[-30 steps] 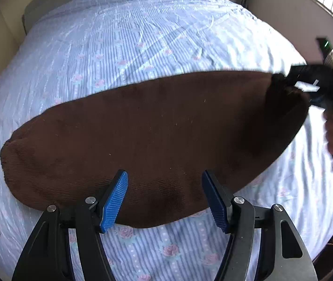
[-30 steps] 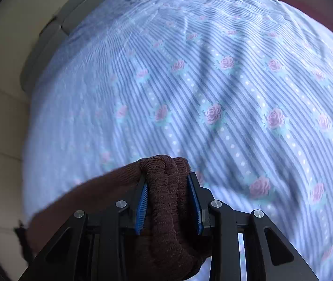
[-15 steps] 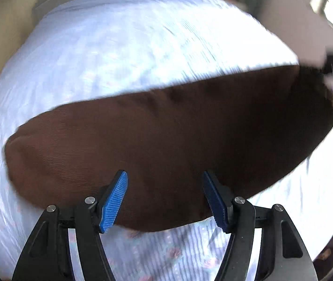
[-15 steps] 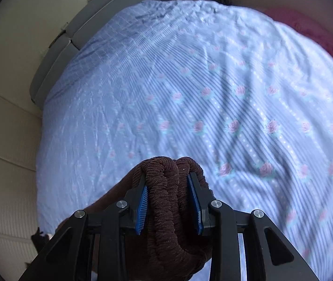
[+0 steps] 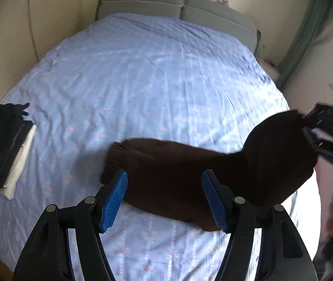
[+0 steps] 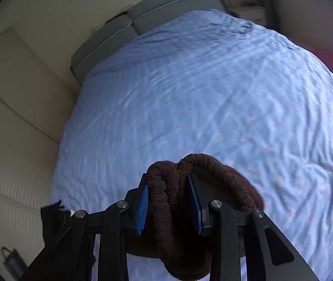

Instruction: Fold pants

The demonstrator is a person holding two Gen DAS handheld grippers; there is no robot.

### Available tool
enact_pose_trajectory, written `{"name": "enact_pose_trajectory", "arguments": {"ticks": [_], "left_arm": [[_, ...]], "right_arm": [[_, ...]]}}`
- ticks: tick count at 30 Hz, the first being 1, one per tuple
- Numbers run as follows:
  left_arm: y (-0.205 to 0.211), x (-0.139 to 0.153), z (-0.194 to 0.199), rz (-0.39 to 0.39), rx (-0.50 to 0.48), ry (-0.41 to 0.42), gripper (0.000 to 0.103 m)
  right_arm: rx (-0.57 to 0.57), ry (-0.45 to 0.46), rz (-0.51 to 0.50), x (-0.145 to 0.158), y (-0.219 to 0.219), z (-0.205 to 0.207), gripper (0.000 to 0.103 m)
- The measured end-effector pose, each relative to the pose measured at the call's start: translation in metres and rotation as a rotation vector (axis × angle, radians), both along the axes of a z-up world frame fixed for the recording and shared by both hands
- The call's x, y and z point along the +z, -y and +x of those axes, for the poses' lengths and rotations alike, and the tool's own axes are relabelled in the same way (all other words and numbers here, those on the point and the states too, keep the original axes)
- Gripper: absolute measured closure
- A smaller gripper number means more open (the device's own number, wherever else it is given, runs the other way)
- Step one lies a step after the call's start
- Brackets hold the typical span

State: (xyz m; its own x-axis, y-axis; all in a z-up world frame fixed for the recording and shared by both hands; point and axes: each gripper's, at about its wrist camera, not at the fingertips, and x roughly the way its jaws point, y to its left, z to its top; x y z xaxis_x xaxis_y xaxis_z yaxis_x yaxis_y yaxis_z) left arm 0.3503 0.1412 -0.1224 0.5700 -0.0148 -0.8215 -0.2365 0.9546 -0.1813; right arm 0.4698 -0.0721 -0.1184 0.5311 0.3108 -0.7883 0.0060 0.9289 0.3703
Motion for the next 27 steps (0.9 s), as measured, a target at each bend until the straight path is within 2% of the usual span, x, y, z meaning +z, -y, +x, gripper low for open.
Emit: {"name": "enact_pose_trajectory", "arguments": {"ticks": [5,10,15,17,19,21,24,27], "left_arm": [[-0.044,0.003,-0.017,0.018,0.024,0.012,0.038],[-0.087,-0.003,-0.041,0.065,0.057,-0.022,0.038],[-0.124,-0.009,-0.063,0.082,0.117,-0.058,0.038],[-0.136,-0.012,-0.068,0.085,0.141,-0.068,0.037],[-0.144,-0.011,-0.071,0.096,0.159,-0.072,0.031],[-0.15,-0.01,-0.074,0.11,0.178,-0.071,0.029],[-0.157,-0.005,-0.077,0.109,0.202,-0.066,0.028],[-0.153,0.0,-0.077,0.097,0.187,-0.058,0.027]], "right_arm": [[0.069,-0.04,-0.074,-0.023,-0.081,0.003,0.07],[0.144,-0.093,-0.157,-0.053,-0.145,-0.001,0.07],[0.212,-0.147,-0.229,-0.083,-0.19,-0.01,0.07],[0.245,-0.179,-0.264,-0.093,-0.202,-0.012,0.066],[0.283,-0.211,-0.222,-0.095,-0.208,-0.013,0.057],[0.316,-0.204,-0.142,-0.087,-0.209,-0.017,0.056],[0.379,-0.179,-0.035,-0.06,-0.205,-0.027,0.047],[0.397,-0.121,0.013,-0.028,-0.183,-0.041,0.044]]}}
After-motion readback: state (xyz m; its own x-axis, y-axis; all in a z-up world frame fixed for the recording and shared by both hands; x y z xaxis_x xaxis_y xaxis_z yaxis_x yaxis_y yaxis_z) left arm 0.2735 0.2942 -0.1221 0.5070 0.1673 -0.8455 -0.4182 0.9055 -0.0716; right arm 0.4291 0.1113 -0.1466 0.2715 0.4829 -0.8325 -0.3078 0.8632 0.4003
